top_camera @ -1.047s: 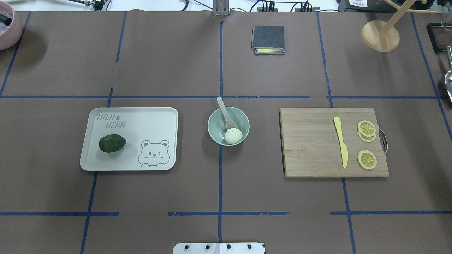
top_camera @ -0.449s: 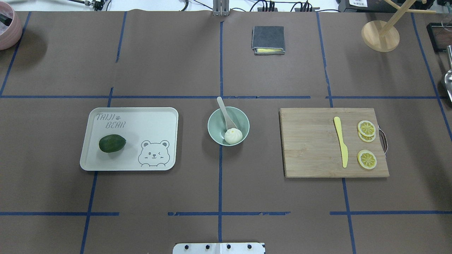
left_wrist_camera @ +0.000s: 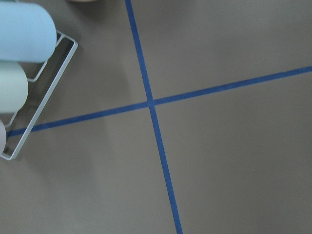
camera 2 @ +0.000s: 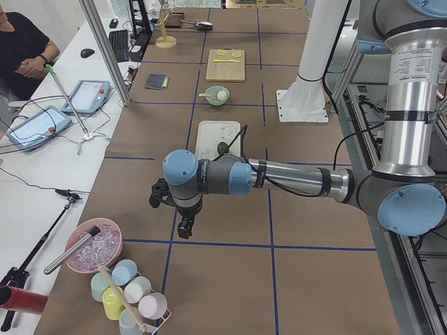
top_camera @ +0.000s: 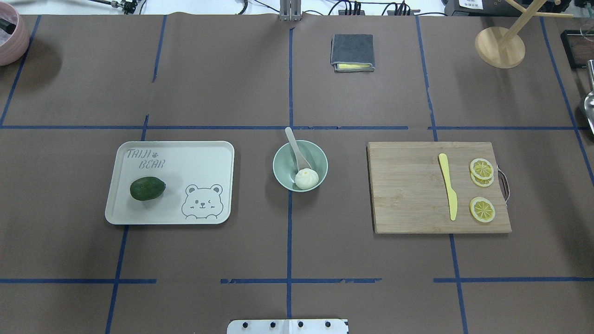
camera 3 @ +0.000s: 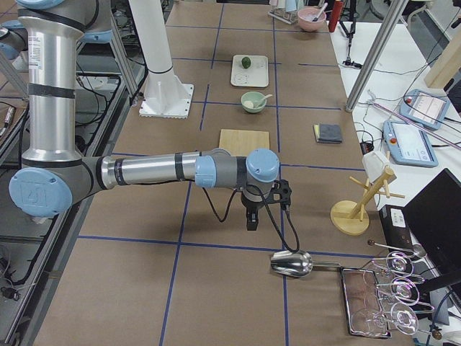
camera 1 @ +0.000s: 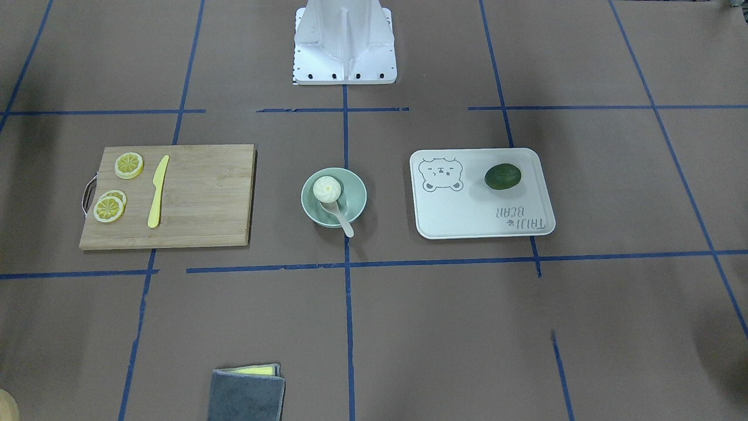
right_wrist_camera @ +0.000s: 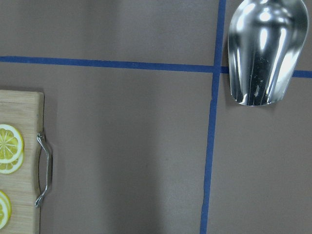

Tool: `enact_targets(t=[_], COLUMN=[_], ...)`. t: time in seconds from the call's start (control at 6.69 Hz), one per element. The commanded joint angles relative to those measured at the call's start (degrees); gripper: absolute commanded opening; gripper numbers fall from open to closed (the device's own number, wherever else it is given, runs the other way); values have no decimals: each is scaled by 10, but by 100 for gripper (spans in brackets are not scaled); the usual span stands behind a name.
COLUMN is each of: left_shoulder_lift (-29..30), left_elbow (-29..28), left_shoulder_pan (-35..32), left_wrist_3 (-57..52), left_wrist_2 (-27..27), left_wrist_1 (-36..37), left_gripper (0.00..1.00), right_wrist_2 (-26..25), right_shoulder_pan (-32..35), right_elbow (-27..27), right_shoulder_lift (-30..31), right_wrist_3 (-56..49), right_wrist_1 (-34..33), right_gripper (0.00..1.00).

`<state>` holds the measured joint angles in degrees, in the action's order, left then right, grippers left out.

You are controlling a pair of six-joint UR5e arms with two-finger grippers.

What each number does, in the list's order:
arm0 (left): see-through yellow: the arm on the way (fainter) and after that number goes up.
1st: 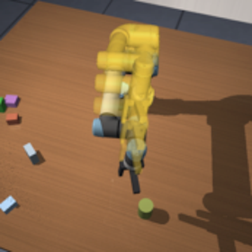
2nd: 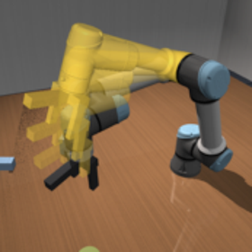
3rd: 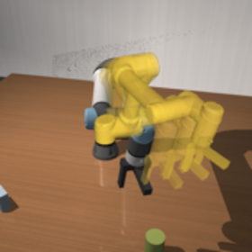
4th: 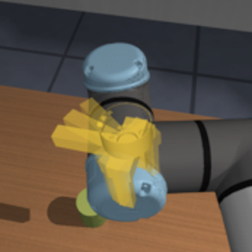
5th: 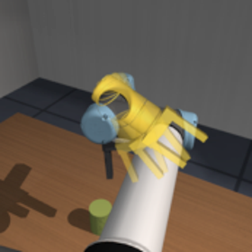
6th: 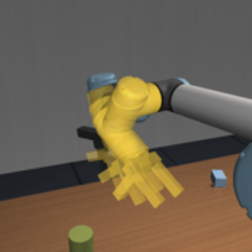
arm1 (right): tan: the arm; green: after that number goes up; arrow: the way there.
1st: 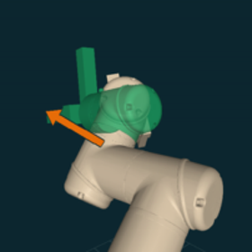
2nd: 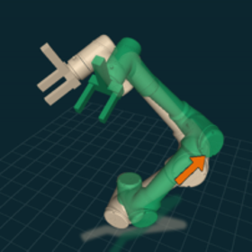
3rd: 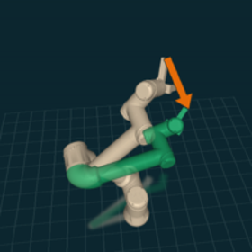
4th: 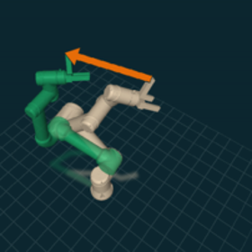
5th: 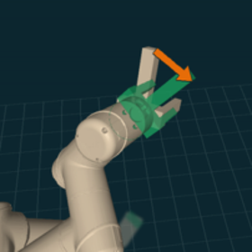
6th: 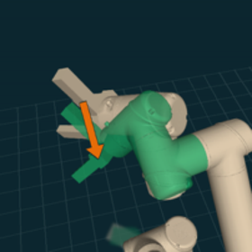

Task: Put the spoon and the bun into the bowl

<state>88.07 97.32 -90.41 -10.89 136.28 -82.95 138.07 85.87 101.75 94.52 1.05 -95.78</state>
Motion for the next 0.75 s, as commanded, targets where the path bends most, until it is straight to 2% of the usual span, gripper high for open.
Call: enact_targets(t=[0.0, 0.3, 0.6], left_shoulder_lift=[-5, 0, 0], left_elbow=[9, 2, -9], left_shoulder_pan=[0, 1, 1], left_wrist_3=[-1, 1, 2], left_wrist_2=[0, 2, 2], left_wrist_1=[36, 28, -11], left_gripper=[100, 100, 100], right_wrist_2=[-1, -3, -2], right_shoulder_pan=[0, 0, 0], right_elbow=[0, 0, 0], right_shoulder_lift=[4, 7, 7], right_wrist_3=[6, 4, 4], right_wrist_1=[0, 1, 1], right_gripper=[100, 100, 100])
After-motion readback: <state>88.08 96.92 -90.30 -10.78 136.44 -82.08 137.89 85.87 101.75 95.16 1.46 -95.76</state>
